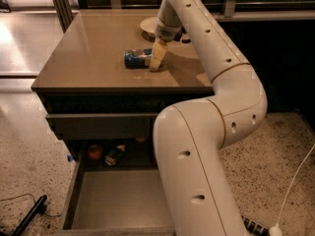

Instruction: Place redbull can into middle drawer

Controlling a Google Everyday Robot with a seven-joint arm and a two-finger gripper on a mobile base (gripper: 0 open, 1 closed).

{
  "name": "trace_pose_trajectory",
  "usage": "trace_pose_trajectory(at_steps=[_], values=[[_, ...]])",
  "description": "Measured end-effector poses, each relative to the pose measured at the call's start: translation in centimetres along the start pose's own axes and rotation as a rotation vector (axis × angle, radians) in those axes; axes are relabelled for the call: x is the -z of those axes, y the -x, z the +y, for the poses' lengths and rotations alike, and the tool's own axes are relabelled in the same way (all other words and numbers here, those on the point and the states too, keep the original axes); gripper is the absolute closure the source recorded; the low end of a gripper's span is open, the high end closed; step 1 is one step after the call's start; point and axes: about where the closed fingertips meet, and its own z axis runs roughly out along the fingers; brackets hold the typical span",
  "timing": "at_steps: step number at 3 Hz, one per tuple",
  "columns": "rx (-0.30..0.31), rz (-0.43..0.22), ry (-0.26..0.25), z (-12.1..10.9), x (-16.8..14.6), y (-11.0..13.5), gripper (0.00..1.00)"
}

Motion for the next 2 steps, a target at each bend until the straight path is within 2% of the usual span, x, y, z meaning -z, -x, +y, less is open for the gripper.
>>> trace_pose_trajectory(at_steps=[1, 2], values=[[0.0, 0.0, 0.0, 0.0, 0.0, 0.0, 0.64], [0.0, 0.0, 0.0, 0.0, 0.0, 0.0, 0.95]])
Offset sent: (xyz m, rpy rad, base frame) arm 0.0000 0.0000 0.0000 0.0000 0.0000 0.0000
